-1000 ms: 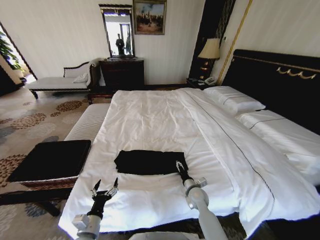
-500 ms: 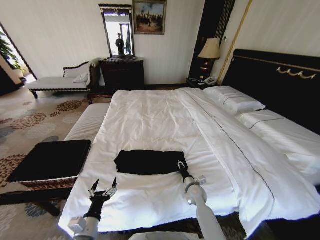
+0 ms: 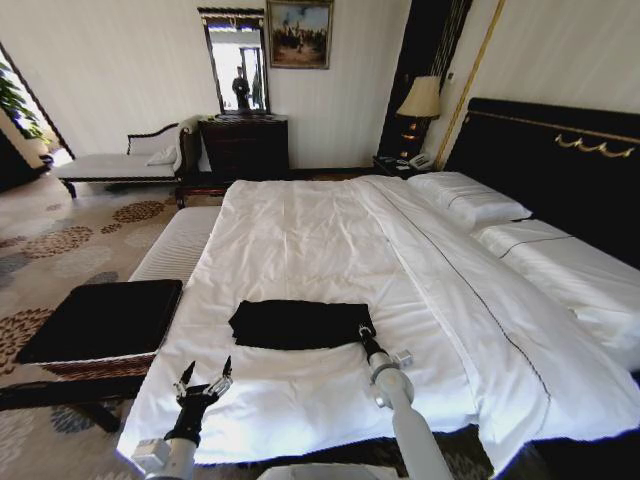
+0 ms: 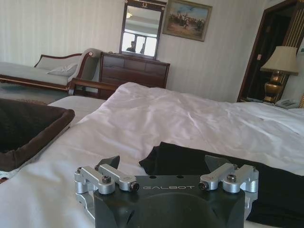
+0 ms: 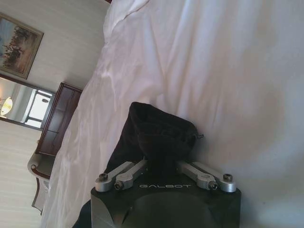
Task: Fold the clothes on the bed and place them into the basket.
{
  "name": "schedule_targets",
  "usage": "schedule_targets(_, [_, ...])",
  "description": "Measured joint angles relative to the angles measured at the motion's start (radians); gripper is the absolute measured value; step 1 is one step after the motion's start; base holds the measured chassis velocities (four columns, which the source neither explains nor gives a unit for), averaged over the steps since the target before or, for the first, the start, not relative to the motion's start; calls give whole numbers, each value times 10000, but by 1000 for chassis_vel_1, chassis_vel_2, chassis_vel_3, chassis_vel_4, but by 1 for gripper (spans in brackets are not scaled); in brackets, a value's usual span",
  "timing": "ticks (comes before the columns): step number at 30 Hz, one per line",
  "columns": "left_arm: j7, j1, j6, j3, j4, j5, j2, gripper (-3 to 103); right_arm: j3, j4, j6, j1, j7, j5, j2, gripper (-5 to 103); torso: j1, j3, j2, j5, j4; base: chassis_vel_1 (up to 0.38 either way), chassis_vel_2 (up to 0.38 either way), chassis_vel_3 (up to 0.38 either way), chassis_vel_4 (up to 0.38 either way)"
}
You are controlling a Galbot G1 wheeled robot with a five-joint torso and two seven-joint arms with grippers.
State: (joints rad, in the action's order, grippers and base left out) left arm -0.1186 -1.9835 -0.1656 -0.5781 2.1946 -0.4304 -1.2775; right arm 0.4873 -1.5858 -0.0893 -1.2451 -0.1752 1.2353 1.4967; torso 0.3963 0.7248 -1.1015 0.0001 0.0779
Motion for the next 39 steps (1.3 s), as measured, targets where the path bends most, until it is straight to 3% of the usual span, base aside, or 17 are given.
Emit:
schedule_targets(8, [5,60,-66,-5,-114,-38,-354,100,-115,-1247,250,-577,77,-833,-338,5,-1,0,0,1,-1,0,0,0,0])
schedule_targets(15, [56,-25,-139,-350,-37,-340,-444,100,577,-2377,136,-827,-235,-310,-1149,5,-2,0,-2,-1,0,0,0,0,0])
schedule_targets(25, [67,10,-151,-874,53,-777,-433,100,1590,-2173,44,-820,-105,53,-2352,5,-2,0,-2,0,0,0,0,0,0])
schedule_targets(32, [154,-113,-163,-1039,11,-836,-418,100,1668,-2153,23,-801,-64,75,-2544,5,-2,0,-2,0,0,0,0,0,0])
schedule_targets(39, [163,-68,-174,-1028,-67,-806,-527,100,563,-2860,22,-698,-282,-427,-2140,5,-2,-1,-2,-3,-1,0,0,0,0])
